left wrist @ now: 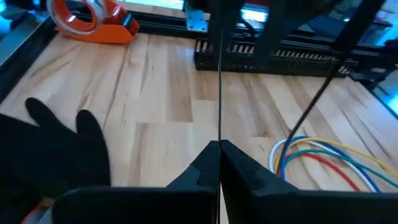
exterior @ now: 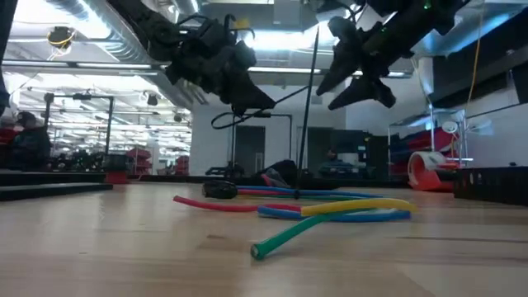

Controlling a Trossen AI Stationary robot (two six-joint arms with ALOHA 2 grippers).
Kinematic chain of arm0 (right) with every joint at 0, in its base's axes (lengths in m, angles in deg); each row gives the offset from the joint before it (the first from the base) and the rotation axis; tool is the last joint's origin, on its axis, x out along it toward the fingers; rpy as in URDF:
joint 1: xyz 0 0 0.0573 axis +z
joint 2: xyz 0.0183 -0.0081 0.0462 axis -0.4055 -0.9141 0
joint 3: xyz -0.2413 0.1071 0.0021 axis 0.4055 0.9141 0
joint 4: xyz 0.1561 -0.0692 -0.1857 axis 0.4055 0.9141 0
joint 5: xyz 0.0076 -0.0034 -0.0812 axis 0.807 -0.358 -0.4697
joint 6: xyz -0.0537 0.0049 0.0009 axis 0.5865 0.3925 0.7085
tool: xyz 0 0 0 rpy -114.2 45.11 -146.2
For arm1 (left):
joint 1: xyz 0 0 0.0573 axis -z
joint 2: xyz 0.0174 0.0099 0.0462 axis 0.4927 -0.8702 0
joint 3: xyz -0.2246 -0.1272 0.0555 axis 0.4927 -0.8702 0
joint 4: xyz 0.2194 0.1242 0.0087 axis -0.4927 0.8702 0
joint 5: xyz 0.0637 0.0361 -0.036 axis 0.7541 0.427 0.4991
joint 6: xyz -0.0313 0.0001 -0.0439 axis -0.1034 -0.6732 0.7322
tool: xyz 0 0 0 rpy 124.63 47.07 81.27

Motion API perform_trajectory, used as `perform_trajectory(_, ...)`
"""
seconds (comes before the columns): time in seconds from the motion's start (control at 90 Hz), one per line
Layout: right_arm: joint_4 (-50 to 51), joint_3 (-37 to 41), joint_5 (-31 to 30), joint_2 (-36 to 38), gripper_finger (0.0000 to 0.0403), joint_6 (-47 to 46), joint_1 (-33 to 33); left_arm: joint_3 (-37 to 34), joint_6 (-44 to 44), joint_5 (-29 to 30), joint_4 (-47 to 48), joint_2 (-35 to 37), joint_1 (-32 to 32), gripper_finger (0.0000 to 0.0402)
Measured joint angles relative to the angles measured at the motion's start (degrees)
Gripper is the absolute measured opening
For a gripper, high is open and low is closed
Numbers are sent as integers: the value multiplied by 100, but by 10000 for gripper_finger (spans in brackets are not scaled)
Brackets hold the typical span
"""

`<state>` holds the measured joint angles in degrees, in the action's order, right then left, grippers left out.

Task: Ziptie cables
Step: Wrap the cable wires with the black ziptie

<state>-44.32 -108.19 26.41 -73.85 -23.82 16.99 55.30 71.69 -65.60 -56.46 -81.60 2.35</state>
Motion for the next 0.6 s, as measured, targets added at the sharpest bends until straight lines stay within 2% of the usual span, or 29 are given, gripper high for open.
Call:
perform_trajectory(0.089,7,0,-159,0,179,254,17,0,-47,-5,13,0,1,0)
perform_trajectory(0.311,-2,0,-72,0,179,743,14,4,-212,-6,-2,0,-1,0)
perform_trajectory(0.6,-69,0,-115,0,179,534,16,4,-369,-127,-7,2,-2,0)
